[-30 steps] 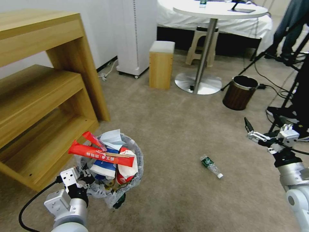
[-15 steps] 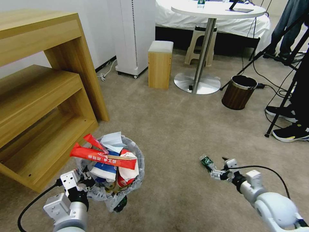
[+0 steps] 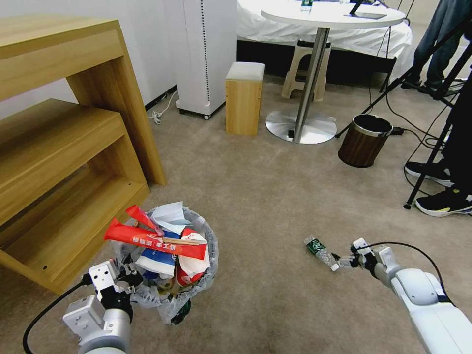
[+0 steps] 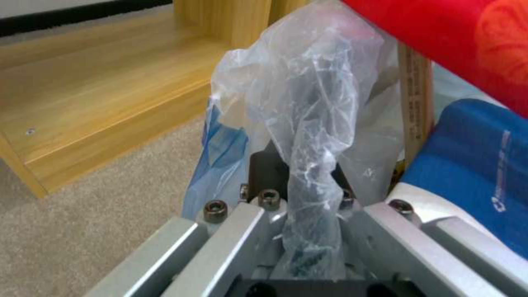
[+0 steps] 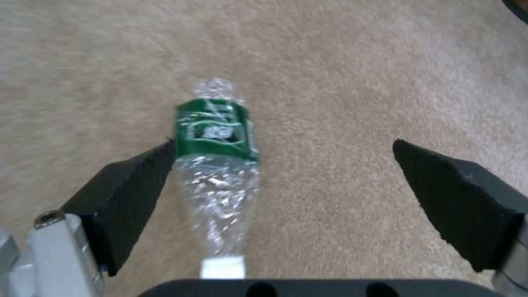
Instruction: Pick up the trash bin and place the garbage on the floor into it.
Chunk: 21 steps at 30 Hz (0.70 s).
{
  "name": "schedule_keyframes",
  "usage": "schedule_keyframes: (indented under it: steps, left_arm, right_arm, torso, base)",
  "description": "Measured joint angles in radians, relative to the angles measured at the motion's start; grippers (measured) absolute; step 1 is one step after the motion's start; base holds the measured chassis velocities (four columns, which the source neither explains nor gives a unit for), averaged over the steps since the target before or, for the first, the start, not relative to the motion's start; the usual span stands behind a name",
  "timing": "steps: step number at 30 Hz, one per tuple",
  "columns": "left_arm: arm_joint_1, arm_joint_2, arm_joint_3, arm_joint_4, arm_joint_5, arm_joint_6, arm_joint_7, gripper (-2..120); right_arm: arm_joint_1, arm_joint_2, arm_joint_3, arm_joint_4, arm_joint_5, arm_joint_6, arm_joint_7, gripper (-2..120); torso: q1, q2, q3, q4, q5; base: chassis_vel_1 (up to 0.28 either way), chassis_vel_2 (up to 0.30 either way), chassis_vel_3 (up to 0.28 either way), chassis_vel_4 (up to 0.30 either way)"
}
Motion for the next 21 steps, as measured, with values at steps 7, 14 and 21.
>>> schedule_keyframes:
  steps: [7,14,21]
  left_arm:
    - [0.000,-0.004,0.001,0.008,0.000,0.000,0.000,0]
    - [0.001,-0.003,-0.004,0.006,-0.008,-0.001,0.001,0]
    - [-0.004,-0.002,-0.006,0.003,-0.017,-0.001,0.001,0]
  right_arm:
    - [0.111,0.077,-0.033,-0.221,-0.032,0.091,0.030,100]
    - [0.172,0.167,-0.050,-0.336,-0.027,0.184,0.025,100]
    - [0.170,0.183,-0.064,-0.336,-0.067,0.142,0.040,100]
  torso:
    - [0.000,0.000,0.000,-0.0005,-0.0003]
    - [0.000,0.000,0.000,0.0001,-0.0002]
    - [0.000,0.000,0.000,-0.0002,-0.0003]
  base:
    - [0.000,0.000,0.000,0.000]
    - [0.000,0.000,0.000,0.000]
    - [0.000,0.000,0.000,0.000]
